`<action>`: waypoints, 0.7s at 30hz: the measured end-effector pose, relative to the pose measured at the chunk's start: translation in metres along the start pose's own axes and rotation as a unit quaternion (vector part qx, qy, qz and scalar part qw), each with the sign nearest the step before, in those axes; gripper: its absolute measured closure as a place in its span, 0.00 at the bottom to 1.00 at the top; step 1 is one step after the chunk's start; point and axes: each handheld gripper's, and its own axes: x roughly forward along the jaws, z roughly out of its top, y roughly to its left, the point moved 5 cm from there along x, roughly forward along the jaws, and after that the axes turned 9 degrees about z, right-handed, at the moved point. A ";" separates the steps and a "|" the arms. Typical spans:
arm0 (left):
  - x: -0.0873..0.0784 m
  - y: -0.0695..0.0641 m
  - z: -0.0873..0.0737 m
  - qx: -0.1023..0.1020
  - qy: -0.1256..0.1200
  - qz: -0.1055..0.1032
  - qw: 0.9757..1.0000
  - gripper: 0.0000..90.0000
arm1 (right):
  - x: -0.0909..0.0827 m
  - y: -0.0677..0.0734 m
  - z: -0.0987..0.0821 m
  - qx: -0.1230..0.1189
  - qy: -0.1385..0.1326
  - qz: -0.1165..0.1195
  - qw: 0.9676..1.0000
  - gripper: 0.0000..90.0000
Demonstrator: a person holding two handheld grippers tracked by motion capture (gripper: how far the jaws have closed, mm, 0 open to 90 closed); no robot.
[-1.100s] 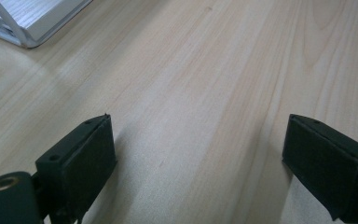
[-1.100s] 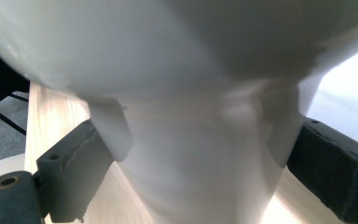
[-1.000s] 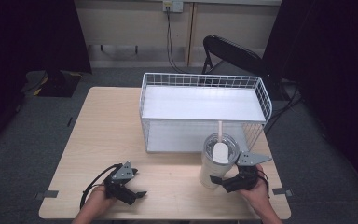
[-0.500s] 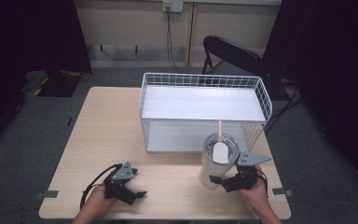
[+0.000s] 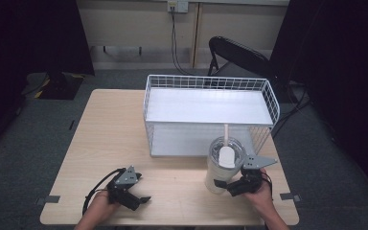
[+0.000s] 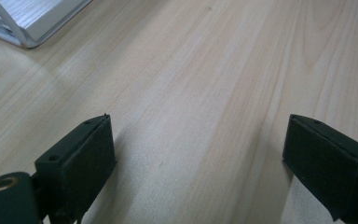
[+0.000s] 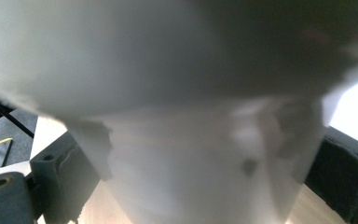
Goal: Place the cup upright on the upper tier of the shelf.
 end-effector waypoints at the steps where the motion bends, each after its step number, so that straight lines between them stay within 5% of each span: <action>1: 0.000 0.000 0.000 0.000 0.000 0.000 1.000 0.09 | 0.000 0.000 0.000 0.000 0.000 0.000 1.000 0.07; 9: 0.000 -0.001 0.000 0.000 0.000 -0.003 1.000 0.08 | 0.001 0.001 -0.001 -0.016 -0.026 -0.007 1.000 0.09; 14: 0.000 -0.001 0.000 0.000 0.000 -0.003 1.000 0.08 | -0.002 0.006 0.002 -0.043 -0.016 -0.028 0.999 0.11; 21: 0.000 -0.001 0.000 0.000 0.000 -0.003 1.000 0.08 | -0.006 0.010 0.002 -0.043 -0.012 -0.028 0.999 0.12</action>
